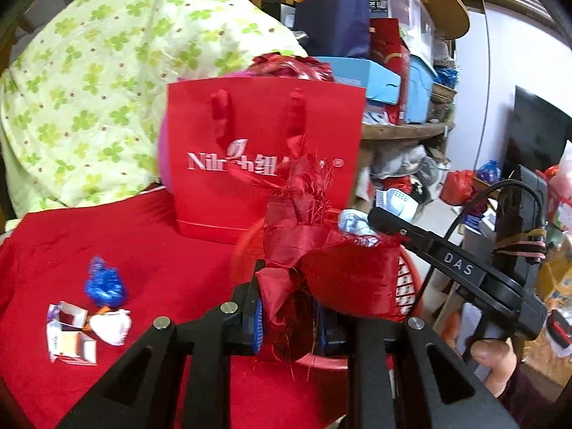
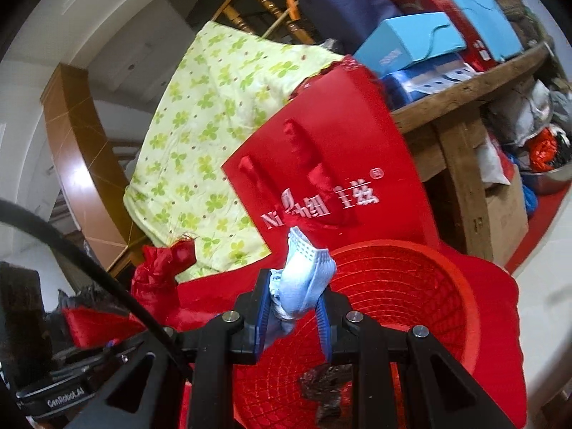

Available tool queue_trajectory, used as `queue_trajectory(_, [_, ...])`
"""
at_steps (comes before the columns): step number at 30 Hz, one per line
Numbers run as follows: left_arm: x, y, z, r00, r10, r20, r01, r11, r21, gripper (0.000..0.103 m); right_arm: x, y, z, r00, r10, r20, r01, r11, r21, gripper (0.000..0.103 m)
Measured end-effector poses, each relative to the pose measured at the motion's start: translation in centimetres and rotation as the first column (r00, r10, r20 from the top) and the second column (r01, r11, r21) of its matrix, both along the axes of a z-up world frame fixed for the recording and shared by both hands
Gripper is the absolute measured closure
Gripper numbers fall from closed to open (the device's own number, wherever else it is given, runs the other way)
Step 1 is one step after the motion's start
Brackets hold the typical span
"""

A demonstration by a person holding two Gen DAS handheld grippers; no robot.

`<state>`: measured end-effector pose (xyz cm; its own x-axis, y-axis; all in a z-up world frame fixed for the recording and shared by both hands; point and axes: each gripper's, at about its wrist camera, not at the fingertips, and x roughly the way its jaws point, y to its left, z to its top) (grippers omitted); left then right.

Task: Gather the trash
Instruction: 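Carry the ribbon and cloth to the red basket and open the left gripper, then open the right gripper over the basket to drop the blue cloth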

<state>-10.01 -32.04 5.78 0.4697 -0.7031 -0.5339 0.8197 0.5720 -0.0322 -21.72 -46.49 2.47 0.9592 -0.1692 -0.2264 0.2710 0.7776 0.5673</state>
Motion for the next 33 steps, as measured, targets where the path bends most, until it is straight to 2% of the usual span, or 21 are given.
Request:
queue_trajectory(7, [-0.5, -2.9, -0.7, 0.998, -0.045, -0.046, 0.044, 0.999, -0.010, 0.078, -1.2, -2.0, -0.6, 0.999, -0.053, -0.005, 0.054, 0.997, 0.060, 0.077])
queue_trajectory(11, [-0.3, -4.1, -1.7, 0.996, -0.043, -0.078, 0.043, 0.999, -0.005, 0.074, -1.6, -3.0, -1.1, 0.998, -0.066, -0.016, 0.067, 0.992, 0.103, 0.076])
queue_trajectory(13, [0.0, -4.5, -2.3, 0.995, -0.036, -0.090, 0.036, 0.999, 0.004, 0.065, -1.9, -3.5, -1.3, 0.997, -0.075, -0.018, 0.077, 0.989, 0.124, 0.076])
queue_trajectory(14, [0.1, -4.6, -2.7, 0.995, -0.025, -0.092, 0.026, 1.000, 0.014, 0.048, -1.9, -3.6, -1.4, 0.997, -0.074, -0.022, 0.077, 0.988, 0.133, 0.075])
queue_trajectory(15, [0.2, -4.6, -3.0, 0.996, -0.009, -0.093, 0.011, 1.000, 0.021, 0.037, -2.0, -3.8, -1.6, 0.997, -0.073, -0.026, 0.076, 0.986, 0.145, 0.075])
queue_trajectory(17, [0.3, -4.3, -3.4, 0.996, 0.008, -0.093, -0.006, 1.000, 0.021, 0.037, -1.9, -4.2, -1.8, 0.996, -0.076, -0.042, 0.082, 0.983, 0.162, 0.074])
queue_trajectory(19, [0.4, -4.0, -3.7, 0.996, 0.018, -0.088, -0.014, 0.999, 0.038, 0.037, -1.6, -4.4, -2.0, 0.996, -0.066, -0.058, 0.076, 0.981, 0.179, 0.068])
queue_trajectory(21, [0.4, -3.4, -3.8, 0.997, 0.035, -0.073, -0.032, 0.998, 0.049, 0.036, -1.5, -4.3, -2.1, 0.996, -0.063, -0.056, 0.072, 0.980, 0.188, 0.046])
queue_trajectory(22, [0.5, -3.0, -3.8, 0.997, 0.046, -0.069, -0.043, 0.998, 0.053, 0.036, -1.6, -4.2, -1.9, 0.996, -0.068, -0.052, 0.076, 0.980, 0.183, 0.036])
queue_trajectory(28, [1.3, 0.6, -3.8, 0.991, 0.127, -0.033, -0.125, 0.990, 0.062, 0.032, -1.3, -1.9, -0.3, 0.998, -0.059, 0.009, 0.058, 0.993, 0.101, 0.036])
queue_trajectory(33, [2.2, 4.4, -3.7, 0.977, 0.212, -0.001, -0.211, 0.975, 0.063, 0.030, -0.4, 1.3, 1.5, 0.998, -0.015, 0.064, 0.015, 1.000, -0.001, 0.036])
